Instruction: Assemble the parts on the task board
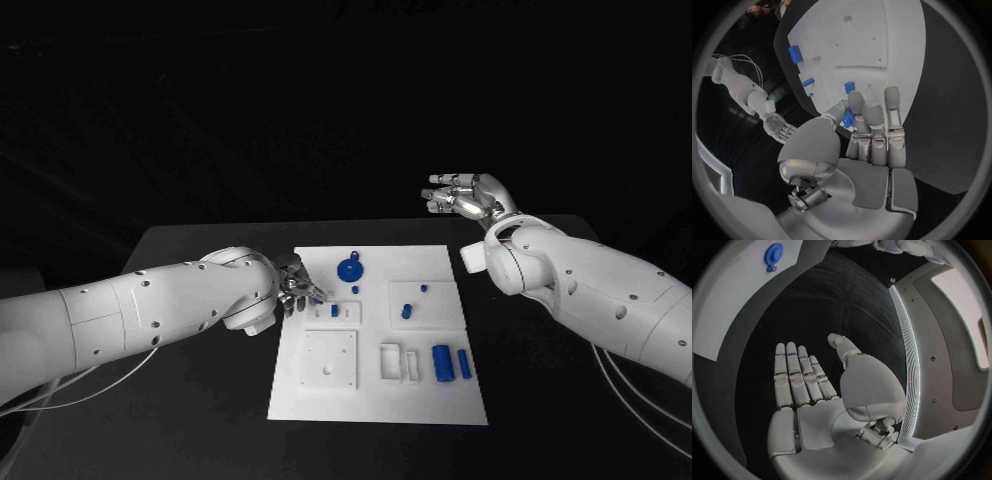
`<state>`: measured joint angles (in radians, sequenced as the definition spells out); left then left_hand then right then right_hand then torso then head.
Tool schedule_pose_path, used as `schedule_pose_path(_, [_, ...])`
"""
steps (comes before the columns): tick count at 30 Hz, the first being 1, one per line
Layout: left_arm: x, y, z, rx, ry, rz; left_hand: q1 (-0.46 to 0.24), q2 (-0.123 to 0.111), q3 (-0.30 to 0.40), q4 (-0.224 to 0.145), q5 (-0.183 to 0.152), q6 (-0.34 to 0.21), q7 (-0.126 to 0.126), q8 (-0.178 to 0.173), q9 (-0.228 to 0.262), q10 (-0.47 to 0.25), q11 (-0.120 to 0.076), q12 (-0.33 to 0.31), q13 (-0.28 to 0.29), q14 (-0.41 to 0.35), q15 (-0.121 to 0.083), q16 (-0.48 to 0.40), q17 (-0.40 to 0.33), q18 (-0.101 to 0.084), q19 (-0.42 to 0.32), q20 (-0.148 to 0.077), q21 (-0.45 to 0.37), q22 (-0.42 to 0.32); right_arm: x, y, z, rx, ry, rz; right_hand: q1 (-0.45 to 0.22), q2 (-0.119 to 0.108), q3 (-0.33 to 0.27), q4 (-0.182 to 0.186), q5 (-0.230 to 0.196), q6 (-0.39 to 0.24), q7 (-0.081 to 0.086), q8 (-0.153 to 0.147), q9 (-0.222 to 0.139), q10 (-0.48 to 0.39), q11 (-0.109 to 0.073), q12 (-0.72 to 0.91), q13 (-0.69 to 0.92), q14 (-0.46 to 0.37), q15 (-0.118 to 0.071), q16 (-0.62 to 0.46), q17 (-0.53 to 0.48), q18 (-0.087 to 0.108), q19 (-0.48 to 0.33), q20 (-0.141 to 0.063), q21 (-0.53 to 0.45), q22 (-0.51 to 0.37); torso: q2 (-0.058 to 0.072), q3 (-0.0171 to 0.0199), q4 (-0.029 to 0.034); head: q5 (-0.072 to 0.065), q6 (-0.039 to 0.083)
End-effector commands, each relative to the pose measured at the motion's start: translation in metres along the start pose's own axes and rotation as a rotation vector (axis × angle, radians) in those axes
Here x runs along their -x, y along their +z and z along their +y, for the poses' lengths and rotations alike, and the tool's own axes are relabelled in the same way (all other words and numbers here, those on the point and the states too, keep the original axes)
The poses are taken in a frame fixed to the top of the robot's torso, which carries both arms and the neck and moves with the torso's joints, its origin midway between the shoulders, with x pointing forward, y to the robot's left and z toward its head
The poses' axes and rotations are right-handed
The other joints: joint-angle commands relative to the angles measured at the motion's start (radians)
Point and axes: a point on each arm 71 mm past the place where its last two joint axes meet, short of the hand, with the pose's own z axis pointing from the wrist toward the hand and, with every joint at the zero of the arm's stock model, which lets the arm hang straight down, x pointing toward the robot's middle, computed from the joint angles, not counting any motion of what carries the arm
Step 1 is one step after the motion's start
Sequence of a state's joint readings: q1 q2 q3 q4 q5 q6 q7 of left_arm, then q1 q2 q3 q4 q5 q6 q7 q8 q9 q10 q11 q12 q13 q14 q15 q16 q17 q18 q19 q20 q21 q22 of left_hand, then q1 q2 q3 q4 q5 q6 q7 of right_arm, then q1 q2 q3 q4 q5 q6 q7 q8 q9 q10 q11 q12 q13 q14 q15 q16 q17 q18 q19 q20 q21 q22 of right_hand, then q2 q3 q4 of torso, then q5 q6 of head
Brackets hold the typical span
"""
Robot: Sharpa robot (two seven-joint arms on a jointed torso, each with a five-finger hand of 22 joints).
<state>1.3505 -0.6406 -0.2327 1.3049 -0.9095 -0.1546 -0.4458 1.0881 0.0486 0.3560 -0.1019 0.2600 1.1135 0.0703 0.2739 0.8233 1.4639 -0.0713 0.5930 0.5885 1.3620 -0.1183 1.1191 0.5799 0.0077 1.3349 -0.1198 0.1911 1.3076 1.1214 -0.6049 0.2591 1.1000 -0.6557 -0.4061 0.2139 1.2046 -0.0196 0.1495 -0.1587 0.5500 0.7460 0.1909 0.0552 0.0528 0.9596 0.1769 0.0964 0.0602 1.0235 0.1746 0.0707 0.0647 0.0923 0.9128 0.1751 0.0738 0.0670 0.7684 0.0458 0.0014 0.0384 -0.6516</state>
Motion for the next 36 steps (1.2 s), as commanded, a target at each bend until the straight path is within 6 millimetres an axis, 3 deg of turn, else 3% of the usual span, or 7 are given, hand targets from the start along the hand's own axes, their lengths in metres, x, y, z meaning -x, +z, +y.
schedule_pose_path(1, [-0.001, 0.002, -0.001, 0.002, 0.028, -0.018, 0.005, 0.005, 0.022, -0.029, 0.007, 0.112, -0.103, 0.002, 0.001, 0.019, -0.007, 0.005, 0.002, 0.009, 0.001, 0.003, 0.003, 0.011, 0.006, -0.002, 0.006, 0.019, -0.002, 0.000, 0.001, 0.008, 0.004, 0.013, -0.004, 0.005, 0.007, -0.002, 0.008, -0.003, 0.000, -0.004, -0.001, -0.003, 0.002, 0.003, -0.001, -0.006, -0.002, -0.005, -0.002, 0.013, -0.007, -0.001, -0.004, -0.001, 0.000, -0.0003, -0.0001, 0.000, -0.004])
schedule_pose_path(18, [-0.008, 0.007, 0.000, 0.011, 0.072, -0.013, 0.003, 0.008, 0.025, -0.033, 0.010, 0.111, -0.102, 0.000, 0.005, 0.019, -0.007, 0.003, 0.004, 0.010, 0.001, -0.001, 0.007, 0.012, 0.003, -0.002, 0.012, 0.018, -0.003, 0.000, 0.001, 0.008, 0.002, 0.020, -0.007, 0.004, 0.015, -0.004, 0.017, -0.005, 0.001, -0.004, -0.001, -0.003, 0.002, 0.002, -0.001, -0.006, -0.002, -0.005, -0.002, 0.013, -0.008, -0.001, -0.004, -0.001, 0.000, -0.0006, 0.0008, 0.009, -0.018])
schedule_pose_path(36, [-0.013, 0.010, 0.001, 0.002, 0.105, -0.003, 0.001, 0.011, 0.027, -0.033, 0.008, 0.108, -0.101, -0.001, 0.009, 0.017, -0.006, 0.001, 0.005, 0.010, 0.000, -0.005, 0.009, 0.011, 0.001, -0.002, 0.015, 0.017, -0.003, 0.000, 0.001, 0.010, -0.007, 0.023, -0.009, 0.002, 0.019, -0.005, 0.023, -0.005, 0.001, -0.004, -0.001, -0.004, 0.002, 0.002, -0.001, -0.006, -0.002, -0.005, -0.002, 0.013, -0.008, -0.001, -0.004, -0.001, -0.001, -0.0005, 0.0016, 0.003, -0.026])
